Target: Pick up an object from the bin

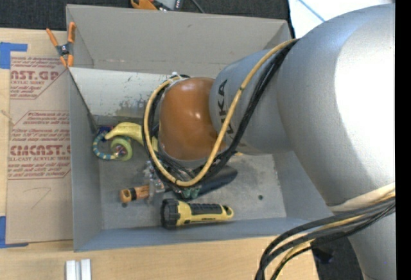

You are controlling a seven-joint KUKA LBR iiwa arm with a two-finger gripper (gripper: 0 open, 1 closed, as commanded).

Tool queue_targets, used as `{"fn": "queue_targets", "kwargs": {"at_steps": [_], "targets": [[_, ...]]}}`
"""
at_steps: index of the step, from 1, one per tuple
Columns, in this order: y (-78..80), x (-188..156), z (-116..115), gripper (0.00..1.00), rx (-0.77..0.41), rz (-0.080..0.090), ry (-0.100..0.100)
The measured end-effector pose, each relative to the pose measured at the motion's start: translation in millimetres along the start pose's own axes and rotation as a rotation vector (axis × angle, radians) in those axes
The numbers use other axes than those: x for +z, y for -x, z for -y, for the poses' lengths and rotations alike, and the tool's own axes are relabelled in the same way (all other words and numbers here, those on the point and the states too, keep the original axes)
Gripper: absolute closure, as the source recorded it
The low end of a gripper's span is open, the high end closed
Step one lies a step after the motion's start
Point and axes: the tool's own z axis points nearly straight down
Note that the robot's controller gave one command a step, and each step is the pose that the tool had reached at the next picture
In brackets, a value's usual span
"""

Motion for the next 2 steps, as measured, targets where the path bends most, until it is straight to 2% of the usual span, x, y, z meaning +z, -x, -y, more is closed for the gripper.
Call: {"fn": "queue_targets", "kwargs": {"at_steps": [2], "targets": [[-0.3,-52,0,1.0,0.0,0.0,-0.001]]}}
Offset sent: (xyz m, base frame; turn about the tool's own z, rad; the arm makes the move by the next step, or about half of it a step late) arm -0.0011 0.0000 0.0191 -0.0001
